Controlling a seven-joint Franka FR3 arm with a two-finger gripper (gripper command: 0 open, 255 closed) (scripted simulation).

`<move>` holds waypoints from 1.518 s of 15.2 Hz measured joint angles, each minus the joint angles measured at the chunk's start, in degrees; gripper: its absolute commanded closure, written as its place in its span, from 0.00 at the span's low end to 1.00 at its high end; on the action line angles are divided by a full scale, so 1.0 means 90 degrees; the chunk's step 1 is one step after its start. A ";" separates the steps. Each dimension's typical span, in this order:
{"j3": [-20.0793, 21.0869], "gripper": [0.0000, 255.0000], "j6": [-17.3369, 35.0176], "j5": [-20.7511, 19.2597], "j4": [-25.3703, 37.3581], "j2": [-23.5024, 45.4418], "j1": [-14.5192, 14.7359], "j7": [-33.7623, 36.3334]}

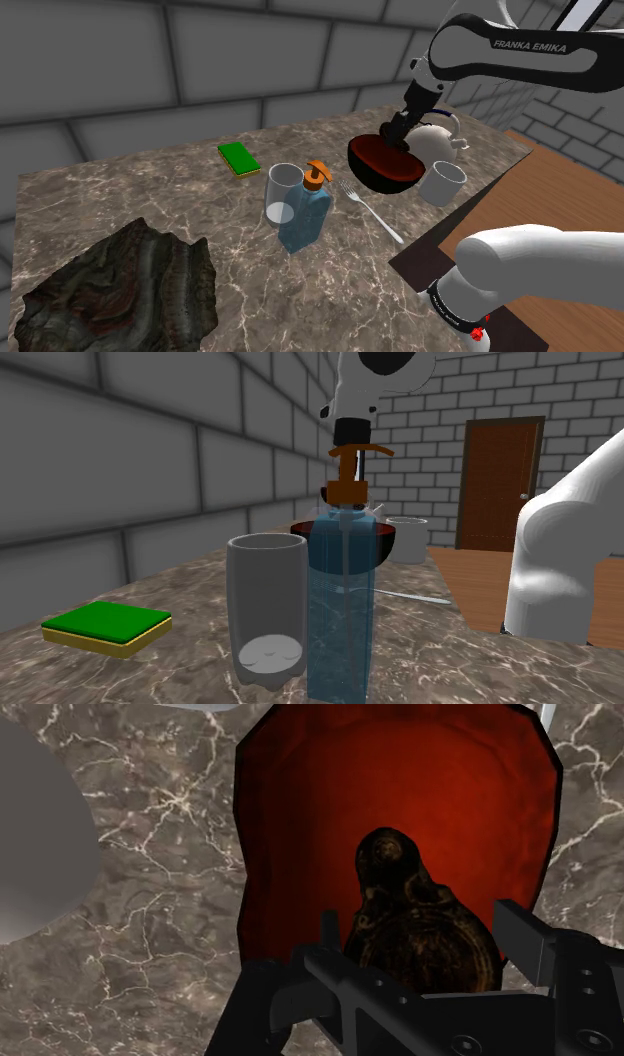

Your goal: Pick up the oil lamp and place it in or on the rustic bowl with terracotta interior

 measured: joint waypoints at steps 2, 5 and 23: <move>0.0019 1.00 0.0184 0.0016 -0.0158 0.0027 0.0005 -0.0010; 0.0041 1.00 0.0418 0.0043 -0.0395 0.0024 0.0018 -0.0023; 0.0010 0.00 0.0412 0.0037 -0.0457 -0.0055 0.0015 -0.0055</move>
